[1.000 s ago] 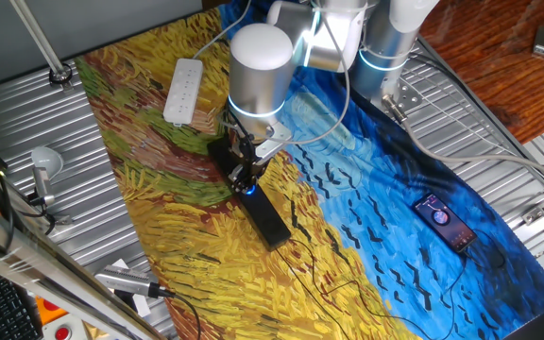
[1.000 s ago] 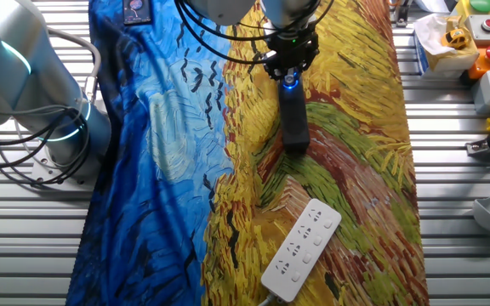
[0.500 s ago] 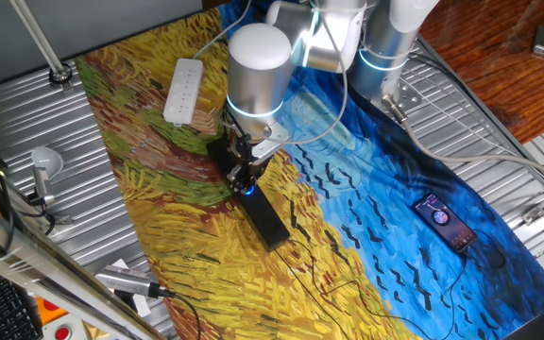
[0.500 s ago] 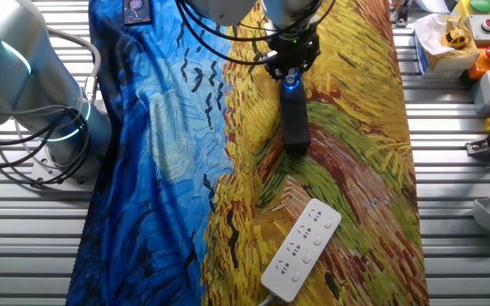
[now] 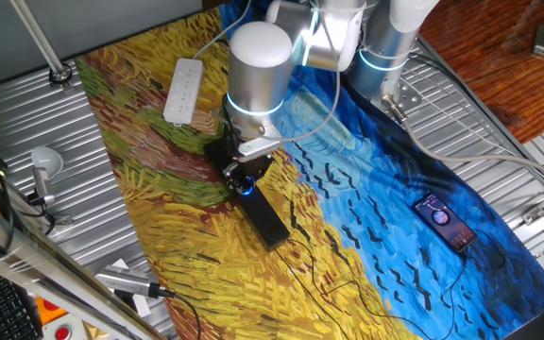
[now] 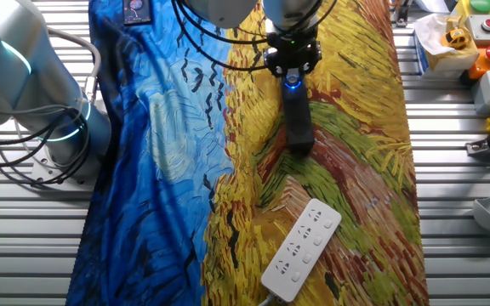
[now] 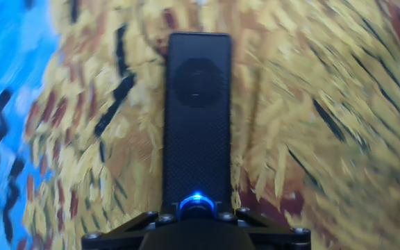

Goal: Turn the knob to increase the volume of the speaker

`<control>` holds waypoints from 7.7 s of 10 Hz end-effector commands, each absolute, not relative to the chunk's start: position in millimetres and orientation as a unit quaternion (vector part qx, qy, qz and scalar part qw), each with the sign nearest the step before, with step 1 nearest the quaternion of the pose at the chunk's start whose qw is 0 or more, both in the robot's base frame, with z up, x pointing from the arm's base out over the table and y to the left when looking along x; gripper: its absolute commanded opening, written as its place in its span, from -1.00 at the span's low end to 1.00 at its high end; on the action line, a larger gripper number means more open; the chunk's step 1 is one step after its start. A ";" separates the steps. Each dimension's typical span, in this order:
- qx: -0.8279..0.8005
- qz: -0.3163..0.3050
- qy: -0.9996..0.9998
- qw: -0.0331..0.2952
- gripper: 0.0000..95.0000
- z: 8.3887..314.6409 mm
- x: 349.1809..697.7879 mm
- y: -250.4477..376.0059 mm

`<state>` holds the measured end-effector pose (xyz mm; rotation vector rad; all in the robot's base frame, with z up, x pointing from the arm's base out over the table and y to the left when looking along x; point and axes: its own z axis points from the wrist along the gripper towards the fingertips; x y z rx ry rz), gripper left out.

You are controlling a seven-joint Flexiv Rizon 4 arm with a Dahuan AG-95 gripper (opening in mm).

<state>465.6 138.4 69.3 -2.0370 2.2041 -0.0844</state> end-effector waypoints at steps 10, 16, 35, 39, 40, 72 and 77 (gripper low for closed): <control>-0.146 0.003 0.985 0.087 -1.00 66.4 472.7 137.3; -0.053 0.025 0.995 0.078 -1.00 68.0 472.7 137.3; -0.002 0.041 0.996 0.082 -0.20 67.7 472.2 137.3; -0.129 -0.003 0.988 0.080 -0.20 68.4 472.2 137.3; -0.192 -0.011 0.978 0.083 -0.20 69.0 472.4 137.4; -0.781 0.005 0.624 0.036 -0.20 70.7 464.9 137.4; -0.783 0.002 0.620 0.039 -0.20 69.1 466.2 137.4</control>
